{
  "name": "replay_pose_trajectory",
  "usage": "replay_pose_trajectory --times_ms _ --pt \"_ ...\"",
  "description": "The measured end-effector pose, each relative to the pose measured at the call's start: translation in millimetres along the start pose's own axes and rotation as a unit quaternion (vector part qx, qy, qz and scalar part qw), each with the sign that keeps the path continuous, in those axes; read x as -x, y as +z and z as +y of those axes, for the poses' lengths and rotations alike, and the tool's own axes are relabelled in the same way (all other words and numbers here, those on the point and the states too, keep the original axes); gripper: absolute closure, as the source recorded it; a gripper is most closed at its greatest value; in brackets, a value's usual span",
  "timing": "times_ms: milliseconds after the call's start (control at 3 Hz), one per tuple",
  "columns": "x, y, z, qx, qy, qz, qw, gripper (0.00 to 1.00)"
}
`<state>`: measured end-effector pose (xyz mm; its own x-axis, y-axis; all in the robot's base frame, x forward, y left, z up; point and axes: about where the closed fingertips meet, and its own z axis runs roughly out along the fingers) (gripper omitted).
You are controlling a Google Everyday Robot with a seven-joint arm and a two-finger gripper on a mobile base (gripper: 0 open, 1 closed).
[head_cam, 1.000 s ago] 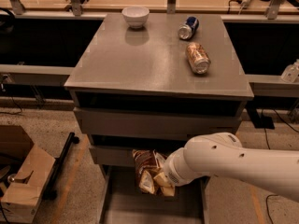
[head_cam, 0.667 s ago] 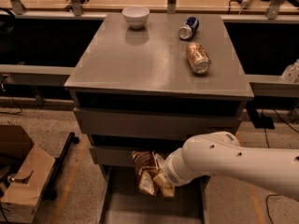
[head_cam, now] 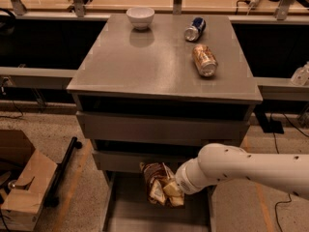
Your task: Place brown chip bag into bottom drawer
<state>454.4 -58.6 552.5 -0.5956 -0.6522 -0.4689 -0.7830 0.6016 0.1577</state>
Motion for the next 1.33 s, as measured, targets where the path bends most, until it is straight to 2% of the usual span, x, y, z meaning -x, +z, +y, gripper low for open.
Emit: replay_pose_trajectory --times_ms 333,667,1000,1333 --pt "-25.1 38.4 -16.7 0.030 0.017 0.006 0.9994 1.00" --pt "-48.8 79.8 -29.1 0.063 0.034 0.021 0.9972 0.82" --pt "-65.2 117.6 -39.5 0.093 0.057 0.019 0.9938 0.59" --pt "-84.9 157.6 -42.6 0.121 0.089 0.013 0.9886 0.35"
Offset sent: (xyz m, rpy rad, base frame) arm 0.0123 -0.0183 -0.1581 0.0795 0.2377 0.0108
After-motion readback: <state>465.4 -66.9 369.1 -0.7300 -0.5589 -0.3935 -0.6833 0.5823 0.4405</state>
